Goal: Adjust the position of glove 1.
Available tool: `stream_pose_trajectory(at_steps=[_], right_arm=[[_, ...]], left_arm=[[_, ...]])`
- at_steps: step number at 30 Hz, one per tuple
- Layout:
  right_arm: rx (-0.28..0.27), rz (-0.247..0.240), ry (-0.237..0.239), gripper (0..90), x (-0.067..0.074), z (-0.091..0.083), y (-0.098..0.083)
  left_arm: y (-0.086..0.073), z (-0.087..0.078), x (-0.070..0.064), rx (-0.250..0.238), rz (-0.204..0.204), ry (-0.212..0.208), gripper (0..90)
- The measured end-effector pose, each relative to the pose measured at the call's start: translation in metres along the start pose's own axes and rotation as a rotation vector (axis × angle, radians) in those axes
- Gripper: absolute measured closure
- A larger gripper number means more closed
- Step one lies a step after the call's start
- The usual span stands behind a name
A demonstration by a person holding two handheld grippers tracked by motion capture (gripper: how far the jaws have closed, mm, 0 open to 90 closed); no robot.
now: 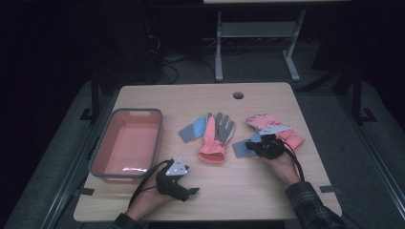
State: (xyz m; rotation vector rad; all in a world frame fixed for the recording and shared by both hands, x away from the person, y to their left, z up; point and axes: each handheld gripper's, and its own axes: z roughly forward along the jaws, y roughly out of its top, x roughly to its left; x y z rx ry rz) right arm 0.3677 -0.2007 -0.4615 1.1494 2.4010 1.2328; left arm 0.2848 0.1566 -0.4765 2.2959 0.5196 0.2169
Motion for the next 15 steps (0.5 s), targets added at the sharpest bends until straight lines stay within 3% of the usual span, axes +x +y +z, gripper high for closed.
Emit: stream_pose_trajectory(at_steps=[3,8,15], right_arm=[[0.001,-0.007,-0.003,89.9,-0.002,0.007,0.002],[0.051,-0.006,-0.011,90.0,-0.005,0.021,-0.001],[0.061,-0.033,-0.007,90.0,0.0,0.018,-0.003]], left_arm=[[0.0,0.0,0.0,-0.001,-0.001,-0.001,12.5],[-0.001,0.0,0.0,-0.002,-0.002,0.004,12.5],[0.0,0.0,0.0,0.0,-0.004,0.004,12.5]])
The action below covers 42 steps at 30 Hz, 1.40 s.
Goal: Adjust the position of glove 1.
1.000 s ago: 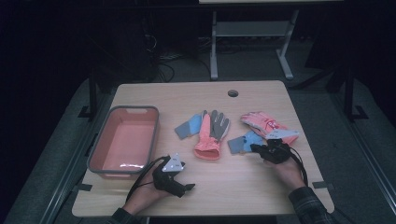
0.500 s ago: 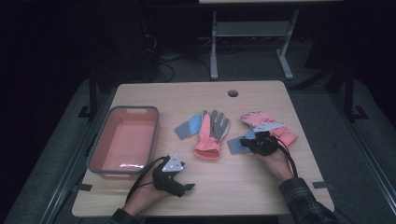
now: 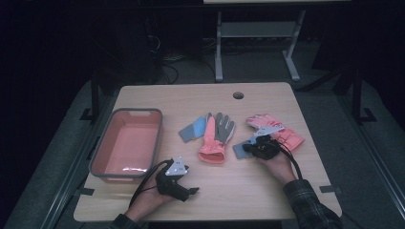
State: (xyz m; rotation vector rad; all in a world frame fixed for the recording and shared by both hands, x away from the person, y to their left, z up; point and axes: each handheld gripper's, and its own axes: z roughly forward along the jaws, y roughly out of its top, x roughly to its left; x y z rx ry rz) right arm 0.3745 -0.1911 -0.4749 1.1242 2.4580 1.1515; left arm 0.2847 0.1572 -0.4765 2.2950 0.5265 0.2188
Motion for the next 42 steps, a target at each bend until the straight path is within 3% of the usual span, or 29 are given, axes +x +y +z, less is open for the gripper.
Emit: stream_pose_trajectory(at_steps=[7,16,26,42], right_arm=[[0.007,-0.019,0.025,90.0,0.005,-0.005,-0.005],[0.039,-0.074,0.046,90.0,0.028,-0.013,-0.012],[0.066,-0.116,0.124,90.0,0.055,-0.017,-0.018],[0.09,-0.189,0.259,90.0,0.103,-0.013,-0.022]], left_arm=[[0.0,0.0,0.0,0.0,-0.004,-0.002,12.5],[0.0,0.0,0.0,-0.001,-0.007,0.003,12.5],[-0.001,0.0,-0.002,-0.009,-0.028,0.012,12.5],[-0.002,-0.002,-0.002,-0.001,-0.025,0.023,12.5]])
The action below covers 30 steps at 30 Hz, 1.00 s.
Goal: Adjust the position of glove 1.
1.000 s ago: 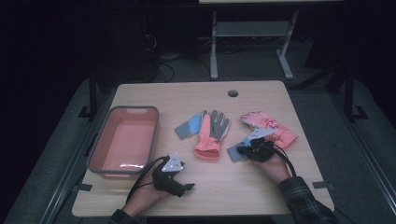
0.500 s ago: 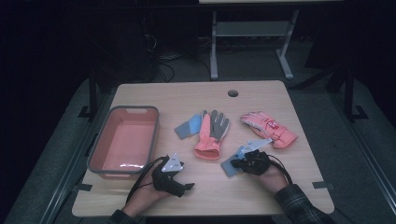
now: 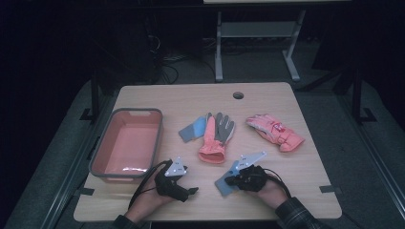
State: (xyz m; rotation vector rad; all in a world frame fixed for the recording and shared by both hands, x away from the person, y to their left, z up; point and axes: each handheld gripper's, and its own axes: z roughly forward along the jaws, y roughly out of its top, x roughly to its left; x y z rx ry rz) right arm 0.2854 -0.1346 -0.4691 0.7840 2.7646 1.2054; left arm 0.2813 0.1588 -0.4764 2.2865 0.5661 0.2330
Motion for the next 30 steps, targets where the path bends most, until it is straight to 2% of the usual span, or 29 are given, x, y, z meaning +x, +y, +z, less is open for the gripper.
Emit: stream_pose_trajectory(at_steps=[14,18,19,22,23,27,28,30], right_arm=[[0.007,-0.049,0.073,90.0,0.024,0.016,0.011],[0.011,-0.065,0.078,90.0,0.026,0.019,0.012],[0.007,-0.055,0.085,90.0,0.028,0.02,0.013],[0.01,-0.078,0.094,90.0,0.03,0.023,0.015],[0.005,-0.065,0.103,90.0,0.033,0.024,0.016],[0.0,-0.096,0.079,90.0,0.033,0.022,0.017],[-0.017,-0.076,0.074,90.0,0.032,0.018,0.018],[-0.043,-0.053,0.04,89.9,0.02,0.006,0.015]], left_arm=[[-0.001,0.0,-0.001,-0.01,-0.01,0.004,12.5],[-0.001,0.0,-0.001,-0.01,-0.01,0.004,12.5],[-0.001,0.0,-0.001,-0.01,-0.01,0.004,12.5],[-0.001,0.0,-0.001,-0.009,-0.01,0.004,12.5],[-0.001,0.0,-0.001,-0.009,-0.01,0.004,12.5],[-0.001,0.0,-0.001,-0.009,-0.01,0.004,12.5],[-0.001,0.0,-0.001,-0.009,-0.011,0.005,12.5],[-0.001,0.0,-0.001,-0.01,-0.01,0.005,12.5]])
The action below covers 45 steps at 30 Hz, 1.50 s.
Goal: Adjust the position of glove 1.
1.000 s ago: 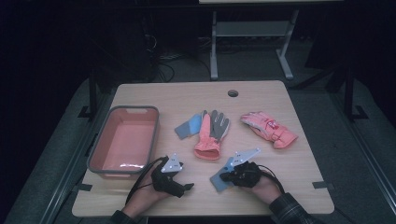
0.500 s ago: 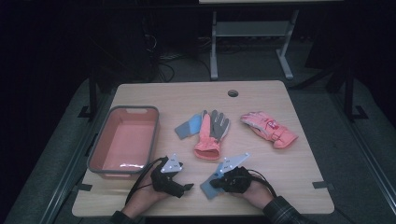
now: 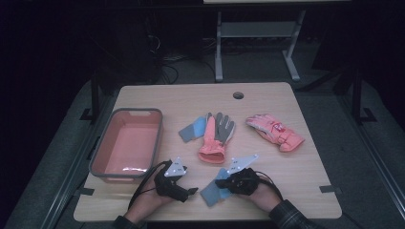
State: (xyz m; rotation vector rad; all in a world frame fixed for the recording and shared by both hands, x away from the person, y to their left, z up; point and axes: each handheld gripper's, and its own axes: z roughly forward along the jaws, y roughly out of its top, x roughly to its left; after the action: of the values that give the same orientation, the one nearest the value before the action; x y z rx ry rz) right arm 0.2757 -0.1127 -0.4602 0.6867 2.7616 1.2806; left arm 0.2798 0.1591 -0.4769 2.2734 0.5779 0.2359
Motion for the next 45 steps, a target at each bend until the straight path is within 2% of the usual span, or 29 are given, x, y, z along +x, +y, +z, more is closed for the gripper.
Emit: stream_pose_trajectory(at_steps=[2,7,10,14,16,18,19,23,26,28,29,31,32,34,36,38,40,44,45], right_arm=[[-0.007,0.013,-0.025,89.3,-0.006,-0.007,-0.004],[-0.02,0.047,-0.081,78.7,-0.025,-0.024,-0.015],[-0.028,0.069,-0.103,67.2,-0.033,-0.032,-0.023],[-0.033,0.09,-0.164,49.1,-0.042,-0.041,-0.035],[-0.033,0.099,-0.167,47.0,-0.044,-0.043,-0.038],[-0.038,0.118,-0.192,38.9,-0.05,-0.048,-0.047],[-0.036,0.13,-0.221,33.6,-0.055,-0.052,-0.054],[-0.046,0.128,-0.271,27.2,-0.062,-0.059,-0.061],[-0.052,0.147,-0.27,24.5,-0.065,-0.059,-0.063],[-0.043,0.145,-0.269,22.8,-0.066,-0.057,-0.064],[-0.035,0.131,-0.288,21.0,-0.065,-0.055,-0.064],[-0.034,0.132,-0.287,20.3,-0.065,-0.055,-0.064],[-0.033,0.133,-0.285,19.0,-0.066,-0.055,-0.064],[-0.028,0.129,-0.292,17.2,-0.067,-0.055,-0.064],[-0.016,0.128,-0.297,14.1,-0.066,-0.055,-0.064],[-0.009,0.112,-0.3,13.4,-0.066,-0.054,-0.063],[-0.009,0.117,-0.301,13.0,-0.065,-0.053,-0.063],[-0.006,0.113,-0.302,13.0,-0.065,-0.054,-0.063],[-0.007,0.113,-0.302,13.0,-0.065,-0.054,-0.063]], left_arm=[[0.0,0.0,0.0,0.0,-0.002,0.003,12.5],[0.0,0.0,0.0,0.007,0.0,0.01,12.5],[0.0,0.0,-0.001,0.007,-0.002,0.012,12.5],[0.001,0.001,-0.001,0.009,-0.009,0.014,12.5],[0.003,0.001,-0.001,0.022,-0.008,0.019,13.1],[0.007,0.001,-0.001,0.041,-0.012,0.023,13.8],[0.01,0.001,-0.002,0.042,-0.026,0.017,18.3],[0.019,-0.003,-0.003,0.014,-0.079,-0.005,31.8],[0.029,-0.008,-0.003,-0.002,-0.096,0.003,51.3],[0.032,-0.008,-0.002,-0.007,-0.111,0.0,65.7],[0.036,-0.009,0.001,-0.009,-0.128,0.002,74.0],[0.039,-0.009,0.003,-0.006,-0.132,0.009,84.8],[0.044,-0.007,0.006,0.004,-0.156,0.021,89.3],[0.049,-0.004,0.01,0.026,-0.171,0.026,89.5],[0.054,-0.002,0.013,0.018,-0.194,0.038,89.5],[0.06,-0.001,0.018,0.003,-0.195,0.051,89.5],[0.067,0.001,0.023,0.006,-0.181,0.07,89.4],[0.081,0.006,0.035,-0.019,-0.172,0.09,89.3],[0.085,0.008,0.038,-0.025,-0.169,0.108,89.1]])
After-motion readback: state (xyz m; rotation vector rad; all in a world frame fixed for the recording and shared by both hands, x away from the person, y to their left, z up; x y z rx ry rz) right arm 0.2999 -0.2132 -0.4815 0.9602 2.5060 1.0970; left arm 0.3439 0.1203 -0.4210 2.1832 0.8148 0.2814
